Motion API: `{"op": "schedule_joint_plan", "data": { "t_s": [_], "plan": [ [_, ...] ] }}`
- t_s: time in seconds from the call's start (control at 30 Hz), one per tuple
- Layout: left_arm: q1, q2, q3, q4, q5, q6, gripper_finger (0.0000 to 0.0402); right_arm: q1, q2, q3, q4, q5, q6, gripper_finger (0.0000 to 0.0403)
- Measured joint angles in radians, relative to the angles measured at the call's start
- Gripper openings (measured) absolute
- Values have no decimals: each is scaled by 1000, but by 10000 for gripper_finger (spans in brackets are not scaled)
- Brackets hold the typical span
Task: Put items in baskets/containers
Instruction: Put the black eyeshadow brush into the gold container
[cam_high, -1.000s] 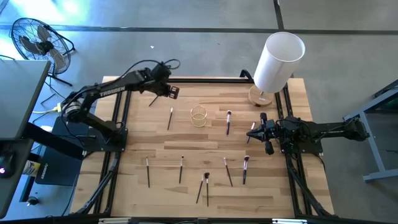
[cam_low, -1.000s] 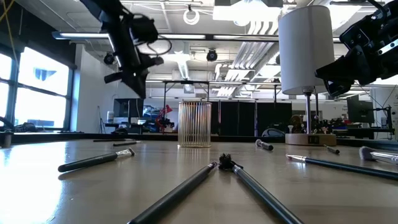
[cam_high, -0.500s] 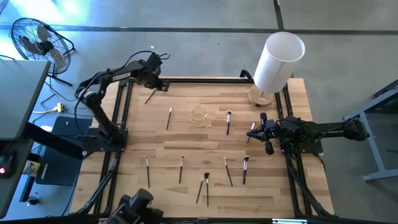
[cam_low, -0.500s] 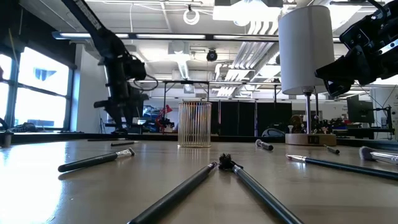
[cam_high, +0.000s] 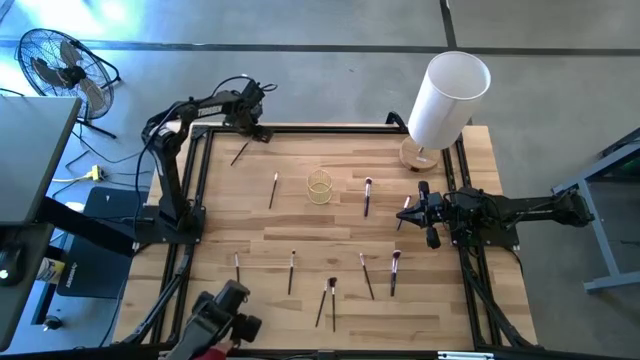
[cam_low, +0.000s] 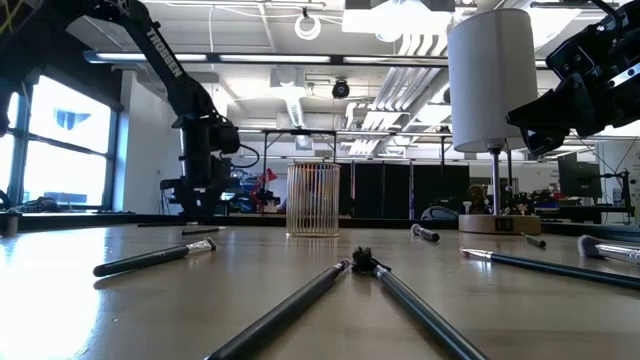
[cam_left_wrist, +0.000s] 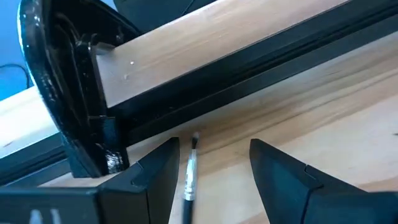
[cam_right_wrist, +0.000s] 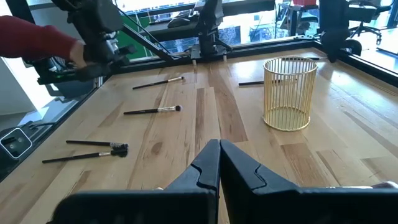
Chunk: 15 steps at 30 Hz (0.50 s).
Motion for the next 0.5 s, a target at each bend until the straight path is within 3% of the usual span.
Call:
{"op": "schedule_joint_plan", "data": {
  "t_s": [0.5],
  "plan": [
    [18,32,5,-26,70,106,193,0,0,0,0,0,0,5]
  ]
}}
